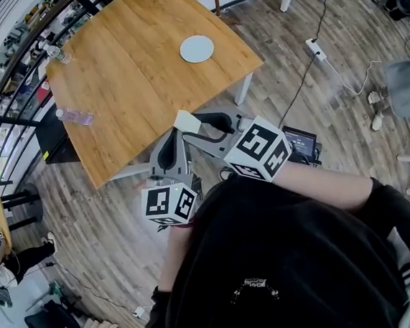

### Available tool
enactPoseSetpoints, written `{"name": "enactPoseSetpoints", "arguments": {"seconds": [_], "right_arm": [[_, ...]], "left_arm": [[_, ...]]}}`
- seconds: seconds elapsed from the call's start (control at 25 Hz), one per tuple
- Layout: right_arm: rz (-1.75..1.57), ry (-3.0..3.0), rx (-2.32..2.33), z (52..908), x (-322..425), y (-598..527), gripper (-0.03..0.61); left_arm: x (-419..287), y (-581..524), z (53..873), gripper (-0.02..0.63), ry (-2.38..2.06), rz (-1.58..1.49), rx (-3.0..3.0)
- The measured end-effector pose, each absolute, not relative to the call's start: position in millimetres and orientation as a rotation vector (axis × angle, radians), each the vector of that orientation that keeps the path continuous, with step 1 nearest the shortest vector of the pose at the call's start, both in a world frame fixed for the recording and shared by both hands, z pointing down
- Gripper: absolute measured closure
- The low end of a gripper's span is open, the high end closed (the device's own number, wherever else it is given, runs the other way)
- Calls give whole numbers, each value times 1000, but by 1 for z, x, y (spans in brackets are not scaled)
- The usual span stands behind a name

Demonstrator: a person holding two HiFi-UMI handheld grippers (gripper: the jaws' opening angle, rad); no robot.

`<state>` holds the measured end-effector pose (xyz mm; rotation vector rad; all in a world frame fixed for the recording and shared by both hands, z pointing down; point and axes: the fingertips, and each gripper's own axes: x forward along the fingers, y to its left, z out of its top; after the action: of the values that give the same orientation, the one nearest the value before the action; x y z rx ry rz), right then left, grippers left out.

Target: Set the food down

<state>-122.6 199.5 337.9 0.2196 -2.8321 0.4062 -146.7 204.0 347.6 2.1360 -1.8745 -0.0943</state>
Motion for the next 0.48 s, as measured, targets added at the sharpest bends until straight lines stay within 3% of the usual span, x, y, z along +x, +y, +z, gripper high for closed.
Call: {"name": "enactPoseSetpoints", "arguments": {"seconds": [0.48], "right_arm": [[362, -2830, 91, 340, -152, 192, 407]], "left_arm": [[-175, 198, 350, 609, -1963, -122, 2071]]}}
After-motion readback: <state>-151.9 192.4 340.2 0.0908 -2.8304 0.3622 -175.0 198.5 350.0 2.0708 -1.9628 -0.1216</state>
